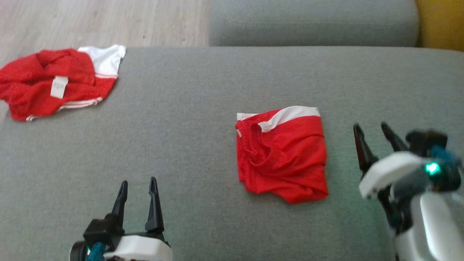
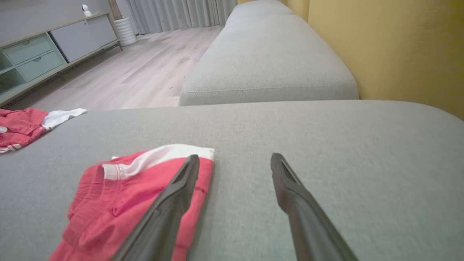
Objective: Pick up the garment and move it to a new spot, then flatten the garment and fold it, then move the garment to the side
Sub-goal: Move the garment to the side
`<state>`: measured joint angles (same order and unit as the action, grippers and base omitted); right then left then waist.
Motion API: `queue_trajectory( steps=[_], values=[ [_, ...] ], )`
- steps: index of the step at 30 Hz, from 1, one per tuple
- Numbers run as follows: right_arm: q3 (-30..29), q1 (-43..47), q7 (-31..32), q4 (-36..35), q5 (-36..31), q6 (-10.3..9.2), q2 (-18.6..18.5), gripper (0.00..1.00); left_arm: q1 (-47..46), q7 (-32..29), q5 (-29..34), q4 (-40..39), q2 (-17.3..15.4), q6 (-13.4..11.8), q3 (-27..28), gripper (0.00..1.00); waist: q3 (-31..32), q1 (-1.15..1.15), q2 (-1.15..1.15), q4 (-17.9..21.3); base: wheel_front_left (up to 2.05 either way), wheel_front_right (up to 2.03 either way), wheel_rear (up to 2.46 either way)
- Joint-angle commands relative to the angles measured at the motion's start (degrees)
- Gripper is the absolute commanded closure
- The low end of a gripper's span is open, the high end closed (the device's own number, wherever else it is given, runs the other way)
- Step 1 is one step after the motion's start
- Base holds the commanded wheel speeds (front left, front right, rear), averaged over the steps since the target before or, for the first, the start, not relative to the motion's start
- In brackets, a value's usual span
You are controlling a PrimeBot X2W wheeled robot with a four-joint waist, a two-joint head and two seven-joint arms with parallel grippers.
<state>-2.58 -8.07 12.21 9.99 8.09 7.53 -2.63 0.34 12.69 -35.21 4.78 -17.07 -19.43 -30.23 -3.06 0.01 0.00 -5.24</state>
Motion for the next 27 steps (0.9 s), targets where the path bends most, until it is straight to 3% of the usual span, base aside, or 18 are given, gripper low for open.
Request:
queue_trajectory(
  steps=[1,12,16,18,19,21,22,27],
  values=[
    [1.09,-3.73,1.44,-1.26,0.8,-0.04,-0.25,0.0,-2.84,0.74,0.64,-1.8,-0.26,-0.04,2.06,0.0,-1.37,-0.01,0.0,-1.27,0.0,0.0,0.0],
    [0.19,-12.81,16.48,10.38,3.32,-0.04,-0.25,0.0,-5.54,1.89,1.3,-0.49,2.46,1.03,2.89,0.0,-7.26,-0.01,0.0,-6.93,0.0,0.0,0.0],
    [-0.13,-13.78,18.04,13.09,4.68,-0.04,-0.25,0.0,-5.98,2.09,1.71,-0.03,2.91,1.33,3.72,0.0,-8.52,-0.01,0.0,-7.56,0.0,0.0,0.0],
    [0.28,-14.31,18.21,13.7,6.23,-0.04,-0.25,0.53,-6.21,2.15,1.93,0.06,3.02,1.53,4.24,0.0,-9.06,-0.01,0.0,-7.49,0.0,0.0,0.0],
    [0.28,-14.31,18.21,13.7,6.23,-0.04,-0.25,0.53,-6.21,2.15,1.93,0.06,3.02,1.53,4.24,0.0,-9.06,-0.01,0.0,-7.49,0.0,0.0,0.0],
    [0.81,-14.81,18.11,13.82,6.69,-0.04,-0.25,0.96,-6.6,2.2,2.31,0.13,2.89,1.78,4.8,0.0,-9.61,-0.01,0.0,-7.09,0.0,0.0,0.0],
    [0.84,-15.07,17.79,13.69,6.36,-0.04,-0.25,1.0,-6.94,2.22,2.63,0.14,2.74,1.92,4.99,0.0,-9.89,-0.01,0.0,-6.81,0.0,0.0,0.0],
    [0.23,-16.49,15.41,11.96,4.13,-0.04,-0.45,1.0,-9.38,2.25,4.26,-0.77,2.05,2.26,5.63,0.0,-11.45,-0.01,0.0,-3.87,0.0,0.0,0.0]
  ],
)
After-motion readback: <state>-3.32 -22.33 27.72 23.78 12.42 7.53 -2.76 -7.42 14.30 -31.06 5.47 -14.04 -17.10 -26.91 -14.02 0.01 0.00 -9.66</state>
